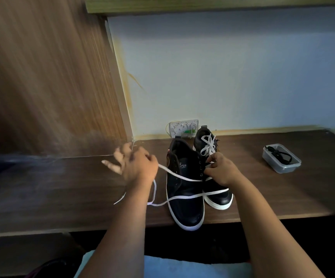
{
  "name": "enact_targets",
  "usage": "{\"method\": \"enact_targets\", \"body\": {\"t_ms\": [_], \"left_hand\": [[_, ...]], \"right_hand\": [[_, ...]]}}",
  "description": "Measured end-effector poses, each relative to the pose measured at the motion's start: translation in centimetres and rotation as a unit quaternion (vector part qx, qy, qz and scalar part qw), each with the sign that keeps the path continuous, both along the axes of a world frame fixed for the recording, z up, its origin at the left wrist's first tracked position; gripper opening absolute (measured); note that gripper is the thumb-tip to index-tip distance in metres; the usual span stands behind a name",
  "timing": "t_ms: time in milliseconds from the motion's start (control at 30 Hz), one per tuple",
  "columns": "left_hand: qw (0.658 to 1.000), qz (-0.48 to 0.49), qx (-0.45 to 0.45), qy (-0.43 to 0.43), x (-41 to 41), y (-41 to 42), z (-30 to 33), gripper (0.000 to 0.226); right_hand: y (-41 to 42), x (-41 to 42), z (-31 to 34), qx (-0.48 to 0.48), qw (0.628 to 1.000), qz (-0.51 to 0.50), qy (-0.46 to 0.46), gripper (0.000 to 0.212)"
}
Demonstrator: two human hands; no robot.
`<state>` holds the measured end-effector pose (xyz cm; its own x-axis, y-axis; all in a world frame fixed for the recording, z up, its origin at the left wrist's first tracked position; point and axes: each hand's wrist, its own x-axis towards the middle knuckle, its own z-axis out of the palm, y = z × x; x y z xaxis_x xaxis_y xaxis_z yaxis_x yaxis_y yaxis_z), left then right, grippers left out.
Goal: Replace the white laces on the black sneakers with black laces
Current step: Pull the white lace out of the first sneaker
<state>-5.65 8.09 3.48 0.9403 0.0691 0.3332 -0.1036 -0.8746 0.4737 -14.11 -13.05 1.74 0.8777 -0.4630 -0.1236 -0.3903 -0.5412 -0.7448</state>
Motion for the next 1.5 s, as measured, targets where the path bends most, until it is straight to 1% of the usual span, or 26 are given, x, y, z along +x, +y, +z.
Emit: {"method": "enact_targets", "body": {"t_ms": [67,167,233,300,367,400,433,467,500,533,567,633,667,733,800,933,1000,1033,1067,1100,1167,1233,1333,1400,1433,1500], "left_hand": [[0.991,-0.127,0.043,0.007,-0.6,-1.2,-0.9,0.018],[0.945,-0.312,0.099,0.0,-2.5,-4.0,-2.3,0.018],[0.919,-0.371,0.131,0.0,-3.6,-5.2,-3.4,0.016],[0.919,-0.376,0.119,-0.014,-3.6,-5.5,-3.9,0.01],[0.944,-0.329,0.019,-0.031,-2.7,-5.5,-3.6,0.006],[0.956,-0.279,-0.088,-0.026,-2.2,-5.3,-3.1,0.008],[0.947,-0.213,-0.24,-0.01,-1.5,-4.7,-2.0,0.015],[0.907,-0.147,-0.394,0.004,-1.0,-3.9,-0.7,0.021],[0.868,-0.091,-0.489,0.001,-0.4,-2.9,0.0,0.024],[0.86,-0.058,-0.507,-0.005,0.2,-2.0,0.4,0.023],[0.897,-0.046,-0.44,-0.008,0.7,-1.2,0.8,0.023],[0.986,-0.075,-0.152,-0.007,0.5,-0.6,0.6,0.023],[0.993,-0.111,-0.04,-0.011,0.2,-0.8,0.0,0.027],[0.974,-0.212,0.082,-0.009,-0.7,-2.1,-0.9,0.049],[0.941,-0.313,0.126,-0.009,-1.8,-3.8,-2.2,0.051],[0.913,-0.389,0.124,-0.013,-3.0,-5.5,-4.2,0.013],[0.931,-0.365,0.02,0.007,-2.2,-5.6,-4.2,0.01],[0.937,-0.338,-0.084,0.025,-1.8,-5.5,-3.5,0.013],[0.921,-0.293,-0.252,0.054,-1.7,-5.1,-2.1,0.017],[0.866,-0.233,-0.426,0.117,-1.7,-4.5,-0.3,0.019],[0.718,-0.121,-0.647,0.228,-1.1,-2.9,2.0,0.022],[0.626,-0.074,-0.734,0.253,0.3,-0.8,2.1,0.024],[0.552,-0.016,-0.796,0.245,1.2,0.9,1.4,0.029],[0.572,0.013,-0.789,0.222,1.3,0.8,1.1,0.027],[0.625,0.019,-0.753,0.202,1.3,0.6,1.2,0.024],[0.82,-0.017,-0.553,0.149,1.5,0.1,1.3,0.014]], "right_hand": [[0.2,0.1,0.2,-0.009,1.0,0.003,0.006,0.024],[0.4,0.0,0.5,-0.03,1.0,0.008,0.007,0.023],[0.5,-0.1,0.6,-0.033,0.999,0.011,0.003,0.022],[0.4,-0.3,0.5,-0.037,0.999,0.017,0.003,0.022],[0.2,-0.4,0.4,-0.028,0.999,0.019,0.002,0.021],[0.2,-0.5,0.3,-0.02,1.0,0.018,-0.001,0.021],[0.1,-0.5,0.3,-0.015,1.0,0.017,-0.004,0.021],[0.1,-0.5,0.2,-0.01,1.0,0.017,-0.006,0.02],[0.0,-0.6,0.1,-0.004,1.0,0.015,-0.009,0.02],[0.0,-0.6,0.1,0.004,1.0,0.013,-0.01,0.021],[0.0,-0.6,0.0,0.009,1.0,0.012,-0.01,0.021],[0.0,-0.5,0.0,0.01,1.0,0.013,-0.005,0.021],[0.0,-0.4,0.0,0.011,1.0,0.013,-0.003,0.021],[0.0,-0.3,0.0,0.008,1.0,0.013,-0.003,0.021],[0.1,-0.2,0.1,0.004,1.0,0.014,-0.005,0.02],[0.1,-0.4,0.1,0.001,1.0,0.015,-0.004,0.021],[0.0,-0.5,0.1,-0.001,1.0,0.014,-0.008,0.022],[0.0,-0.6,0.0,-0.001,1.0,0.012,-0.01,0.022],[0.0,-0.6,0.0,0.001,1.0,0.01,-0.011,0.022],[0.0,-0.6,-0.1,0.004,1.0,0.01,-0.013,0.022],[-0.1,-0.6,-0.2,0.008,1.0,0.011,-0.013,0.021],[-0.1,-0.5,-0.2,0.006,1.0,0.013,-0.014,0.021],[-0.1,-0.5,-0.1,0.001,1.0,0.016,-0.015,0.02],[0.0,-0.5,0.0,0.003,1.0,0.014,-0.011,0.02],[0.0,-0.5,0.0,0.003,1.0,0.014,-0.01,0.02],[0.0,-0.5,0.2,-0.002,1.0,0.012,-0.009,0.02]]}}
